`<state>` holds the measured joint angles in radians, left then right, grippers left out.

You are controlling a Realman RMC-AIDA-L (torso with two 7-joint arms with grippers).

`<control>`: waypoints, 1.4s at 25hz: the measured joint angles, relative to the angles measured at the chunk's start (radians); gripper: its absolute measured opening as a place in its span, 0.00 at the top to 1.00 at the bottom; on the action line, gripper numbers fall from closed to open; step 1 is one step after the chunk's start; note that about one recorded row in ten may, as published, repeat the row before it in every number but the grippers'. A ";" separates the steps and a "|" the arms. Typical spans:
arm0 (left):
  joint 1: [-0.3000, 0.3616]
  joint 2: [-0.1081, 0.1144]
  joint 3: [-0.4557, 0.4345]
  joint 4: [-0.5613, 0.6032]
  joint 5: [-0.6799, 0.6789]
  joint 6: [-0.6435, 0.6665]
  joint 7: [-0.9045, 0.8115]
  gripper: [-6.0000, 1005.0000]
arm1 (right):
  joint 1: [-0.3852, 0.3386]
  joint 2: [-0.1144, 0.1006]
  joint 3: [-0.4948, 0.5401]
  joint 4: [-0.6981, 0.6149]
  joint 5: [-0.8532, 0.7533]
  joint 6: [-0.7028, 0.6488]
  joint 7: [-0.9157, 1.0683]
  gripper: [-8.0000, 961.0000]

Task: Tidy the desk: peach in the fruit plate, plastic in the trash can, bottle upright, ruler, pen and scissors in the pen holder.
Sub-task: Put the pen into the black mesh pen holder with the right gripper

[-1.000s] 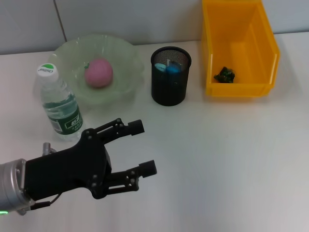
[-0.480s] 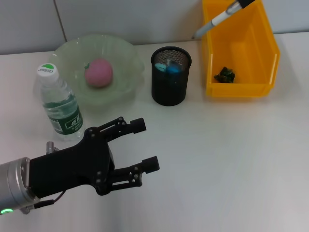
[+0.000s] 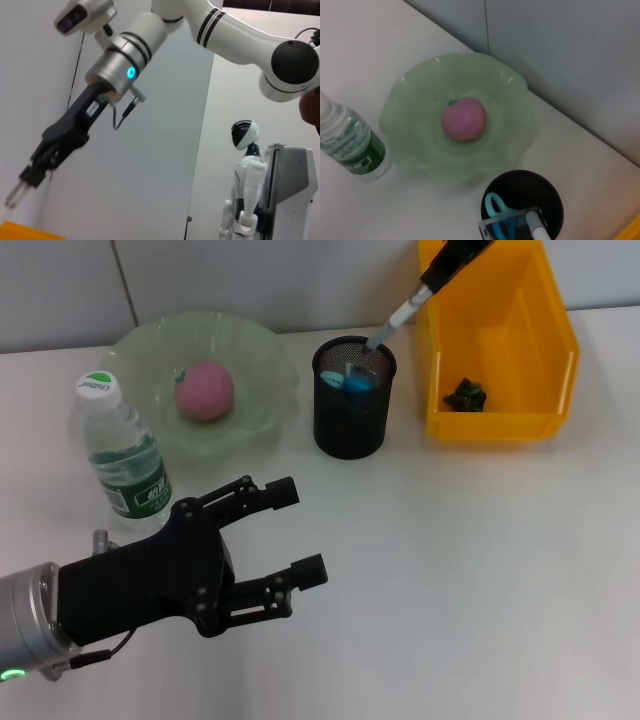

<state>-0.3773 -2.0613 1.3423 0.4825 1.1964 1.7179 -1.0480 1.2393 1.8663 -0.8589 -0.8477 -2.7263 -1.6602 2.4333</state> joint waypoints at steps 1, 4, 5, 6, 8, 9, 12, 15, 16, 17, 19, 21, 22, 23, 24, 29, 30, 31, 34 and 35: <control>0.000 0.000 0.000 0.000 0.000 0.000 0.000 0.17 | 0.000 0.000 0.000 0.000 0.000 0.000 0.000 0.85; 0.001 0.000 -0.005 -0.001 -0.001 0.000 -0.001 0.17 | 0.017 0.008 -0.041 0.072 -0.004 0.058 0.000 0.85; 0.002 0.000 -0.006 -0.001 -0.001 0.000 -0.001 0.17 | 0.025 0.019 -0.062 0.109 -0.011 0.100 0.001 0.85; 0.003 -0.001 -0.006 -0.001 -0.001 0.000 -0.002 0.17 | 0.025 0.019 -0.062 0.109 -0.011 0.100 0.001 0.85; 0.005 -0.002 -0.006 -0.001 -0.001 0.000 -0.003 0.17 | 0.030 0.031 -0.080 0.137 -0.015 0.142 0.006 0.85; 0.006 -0.002 -0.007 -0.001 -0.001 -0.001 -0.003 0.17 | 0.032 0.036 -0.089 0.147 -0.017 0.160 0.010 0.85; 0.007 -0.003 -0.008 -0.002 0.004 -0.004 -0.003 0.17 | 0.037 0.051 -0.110 0.173 -0.037 0.211 0.020 0.85; 0.009 -0.003 -0.008 -0.007 0.005 -0.005 -0.003 0.17 | 0.044 0.063 -0.114 0.210 -0.052 0.258 0.021 0.84; 0.009 -0.003 -0.008 -0.007 0.005 -0.005 -0.003 0.17 | 0.044 0.063 -0.114 0.210 -0.052 0.258 0.021 0.84; 0.009 -0.003 -0.008 -0.010 0.005 -0.004 -0.003 0.17 | 0.045 0.065 -0.114 0.217 -0.053 0.266 0.021 0.84; 0.010 -0.003 -0.008 -0.015 0.005 -0.001 -0.003 0.17 | 0.045 0.067 -0.114 0.223 -0.053 0.278 0.022 0.84; 0.011 -0.003 -0.008 -0.016 0.006 0.002 -0.006 0.17 | 0.041 0.069 -0.114 0.223 -0.054 0.290 0.022 0.84; 0.012 -0.002 -0.008 -0.016 0.006 0.002 -0.009 0.17 | 0.038 0.071 -0.114 0.223 -0.054 0.297 0.022 0.84; 0.012 -0.002 -0.008 -0.016 0.006 0.002 -0.010 0.17 | 0.037 0.073 -0.114 0.224 -0.054 0.301 0.023 0.84; 0.012 -0.002 -0.008 -0.016 0.006 0.002 -0.010 0.17 | 0.035 0.074 -0.114 0.224 -0.054 0.304 0.023 0.84; 0.014 0.000 -0.008 -0.016 0.003 0.005 -0.021 0.17 | 0.035 0.082 -0.109 0.220 -0.054 0.307 0.025 0.79; 0.014 0.000 -0.008 -0.015 0.003 0.006 -0.023 0.17 | 0.035 0.086 -0.113 0.215 -0.055 0.308 0.025 0.74; 0.014 0.000 -0.008 -0.015 0.003 0.006 -0.023 0.17 | 0.035 0.086 -0.113 0.215 -0.055 0.308 0.025 0.69; 0.012 0.000 -0.008 -0.012 0.003 0.005 -0.023 0.17 | 0.031 0.094 -0.116 0.202 -0.060 0.308 0.025 0.56; 0.011 0.000 -0.008 -0.013 0.004 0.004 -0.023 0.17 | 0.026 0.099 -0.116 0.189 -0.062 0.308 0.025 0.53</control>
<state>-0.3661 -2.0616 1.3346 0.4697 1.2006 1.7222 -1.0714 1.2657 1.9648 -0.9748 -0.6588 -2.7886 -1.3520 2.4582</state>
